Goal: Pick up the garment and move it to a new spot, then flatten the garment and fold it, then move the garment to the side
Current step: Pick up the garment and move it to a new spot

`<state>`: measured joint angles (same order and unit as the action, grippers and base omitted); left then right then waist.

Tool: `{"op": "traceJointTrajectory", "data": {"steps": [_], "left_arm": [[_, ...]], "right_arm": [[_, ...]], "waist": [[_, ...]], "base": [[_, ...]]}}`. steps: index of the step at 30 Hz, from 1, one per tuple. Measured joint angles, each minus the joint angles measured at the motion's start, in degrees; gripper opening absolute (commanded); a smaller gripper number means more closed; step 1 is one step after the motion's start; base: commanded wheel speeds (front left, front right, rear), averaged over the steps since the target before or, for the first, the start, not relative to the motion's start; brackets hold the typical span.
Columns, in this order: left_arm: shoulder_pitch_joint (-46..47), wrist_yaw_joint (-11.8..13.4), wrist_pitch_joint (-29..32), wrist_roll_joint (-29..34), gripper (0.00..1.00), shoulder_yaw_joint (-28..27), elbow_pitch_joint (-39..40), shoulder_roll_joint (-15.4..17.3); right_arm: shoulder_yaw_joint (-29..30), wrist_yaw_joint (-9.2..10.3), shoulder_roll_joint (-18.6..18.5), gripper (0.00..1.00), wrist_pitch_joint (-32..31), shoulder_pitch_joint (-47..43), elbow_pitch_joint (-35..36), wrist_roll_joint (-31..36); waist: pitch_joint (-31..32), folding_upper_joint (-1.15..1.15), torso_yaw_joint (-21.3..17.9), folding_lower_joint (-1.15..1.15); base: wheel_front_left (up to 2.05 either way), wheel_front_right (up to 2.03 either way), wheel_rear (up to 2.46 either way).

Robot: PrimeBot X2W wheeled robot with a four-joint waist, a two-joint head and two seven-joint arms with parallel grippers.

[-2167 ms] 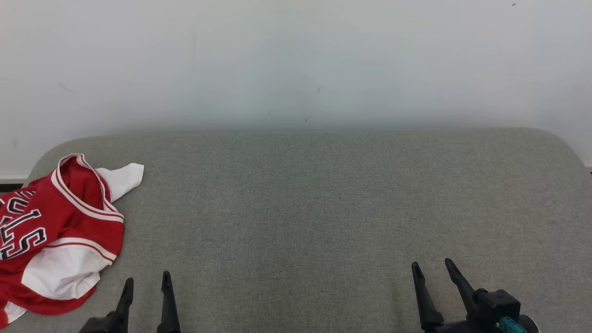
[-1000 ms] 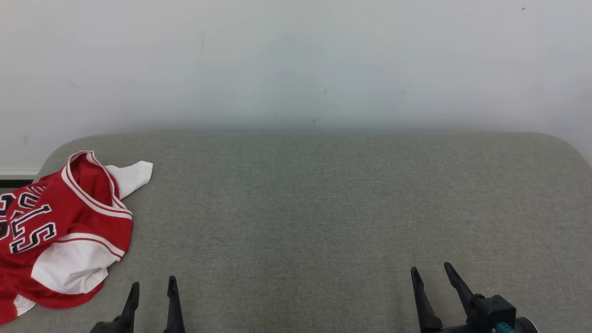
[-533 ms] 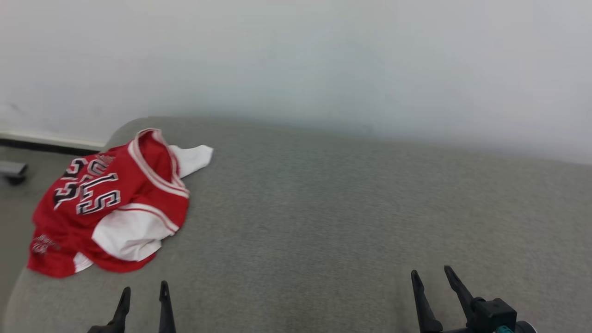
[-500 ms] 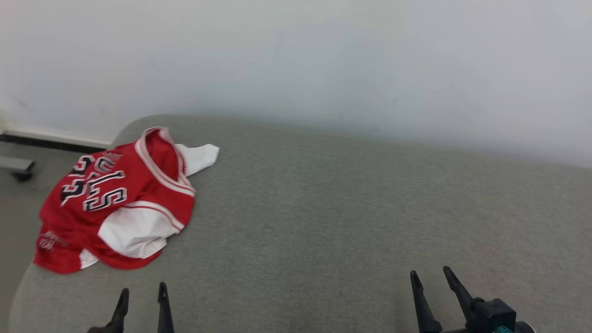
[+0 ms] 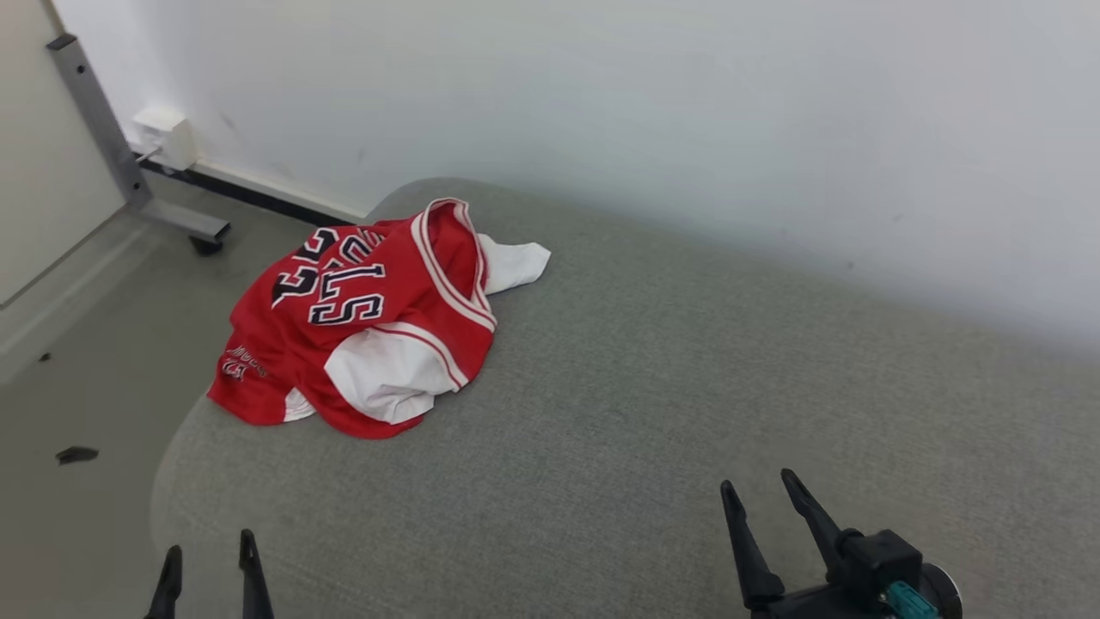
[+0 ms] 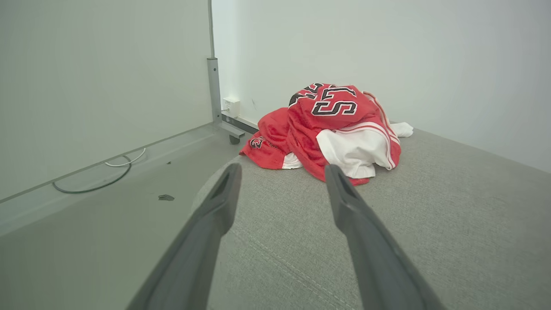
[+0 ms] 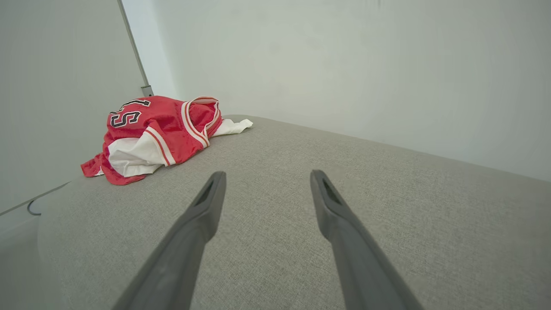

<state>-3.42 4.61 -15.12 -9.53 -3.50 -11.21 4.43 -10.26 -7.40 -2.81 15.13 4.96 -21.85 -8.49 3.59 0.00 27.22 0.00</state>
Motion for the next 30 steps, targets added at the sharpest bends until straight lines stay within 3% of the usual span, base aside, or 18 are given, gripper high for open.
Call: {"op": "traceJointTrajectory", "data": {"steps": [12,19,24,30], "left_arm": [[-1.81,0.48,0.00,-0.51,1.00,-2.07,1.98,-0.64],[0.61,-0.63,0.19,-2.19,1.00,-2.24,-1.77,-0.90],[8.74,-2.16,4.60,-4.33,1.00,-1.86,-6.59,-0.09],[21.58,-3.87,14.62,-7.33,1.00,-1.56,-16.17,1.94]], "right_arm": [[-2.63,0.00,-0.01,1.00,0.00,2.72,-2.08,-0.67],[-2.71,0.00,-0.02,1.00,0.00,2.03,-2.23,-1.10],[-2.82,0.00,-0.02,1.00,0.00,0.93,-2.08,-1.04],[-3.81,0.01,-0.03,1.00,0.00,-0.83,-1.63,-0.30]], "waist": [[-2.20,0.00,2.08,0.00],[-1.64,0.01,1.64,0.00],[-1.36,0.00,1.35,0.00],[-1.07,0.00,0.80,0.00]], "base": [[0.00,0.00,0.00],[0.00,0.00,0.00],[0.00,0.00,0.00],[0.00,0.00,0.00]]}}
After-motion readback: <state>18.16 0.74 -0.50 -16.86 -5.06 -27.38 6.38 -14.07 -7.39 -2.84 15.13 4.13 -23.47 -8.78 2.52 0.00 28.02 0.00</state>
